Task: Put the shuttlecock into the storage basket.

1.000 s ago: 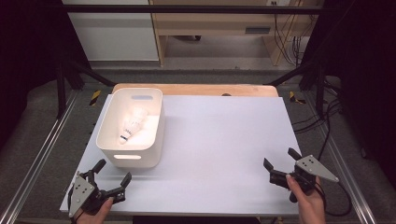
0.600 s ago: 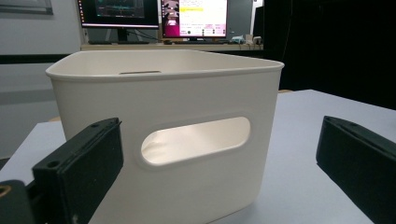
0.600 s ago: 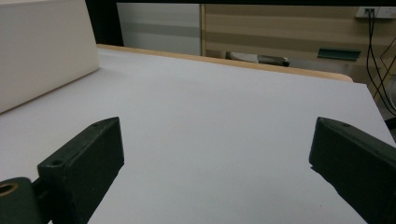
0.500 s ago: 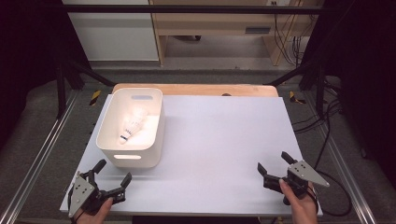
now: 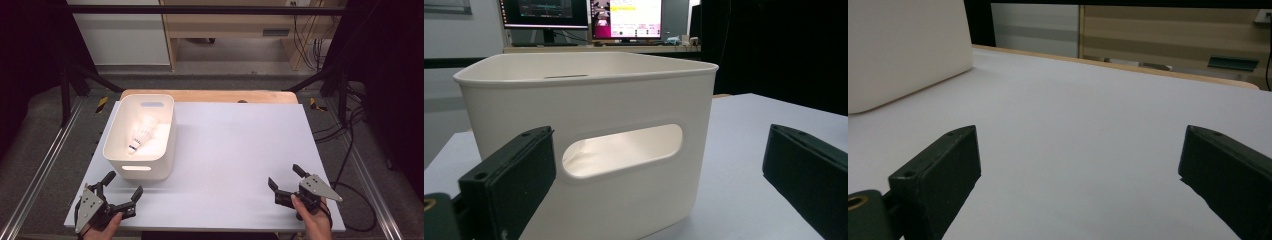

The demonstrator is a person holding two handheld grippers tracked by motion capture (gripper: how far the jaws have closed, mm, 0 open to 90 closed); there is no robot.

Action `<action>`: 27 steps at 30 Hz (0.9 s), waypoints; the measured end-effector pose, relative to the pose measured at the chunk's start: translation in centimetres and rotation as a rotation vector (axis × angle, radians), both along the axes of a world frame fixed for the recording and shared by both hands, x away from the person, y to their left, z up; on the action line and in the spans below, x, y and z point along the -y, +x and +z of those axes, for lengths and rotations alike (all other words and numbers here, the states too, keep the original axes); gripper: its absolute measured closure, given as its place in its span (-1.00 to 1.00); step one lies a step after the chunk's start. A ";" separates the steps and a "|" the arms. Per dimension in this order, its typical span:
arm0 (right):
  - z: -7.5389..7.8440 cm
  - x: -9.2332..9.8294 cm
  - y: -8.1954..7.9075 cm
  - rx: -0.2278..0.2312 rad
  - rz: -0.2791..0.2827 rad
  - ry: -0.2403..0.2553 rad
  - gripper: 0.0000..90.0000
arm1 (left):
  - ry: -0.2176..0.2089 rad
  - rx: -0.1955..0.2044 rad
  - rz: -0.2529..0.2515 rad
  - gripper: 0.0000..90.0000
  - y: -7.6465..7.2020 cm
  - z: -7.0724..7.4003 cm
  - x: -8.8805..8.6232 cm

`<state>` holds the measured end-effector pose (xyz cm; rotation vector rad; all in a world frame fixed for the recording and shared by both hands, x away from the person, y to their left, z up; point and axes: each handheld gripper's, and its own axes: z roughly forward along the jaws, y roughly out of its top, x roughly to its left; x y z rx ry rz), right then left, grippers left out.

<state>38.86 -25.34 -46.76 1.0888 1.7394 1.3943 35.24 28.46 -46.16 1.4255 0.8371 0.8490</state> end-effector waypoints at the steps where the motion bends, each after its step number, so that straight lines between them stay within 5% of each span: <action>1: 0.0 -0.1 0.1 0.004 0.004 0.000 -0.91 | 0.000 0.000 -0.001 -0.98 0.0 0.0 0.0; 27: -1.1 -0.7 1.0 0.050 0.104 0.017 -0.92 | -0.021 0.002 -0.039 -0.98 0.1 0.1 0.7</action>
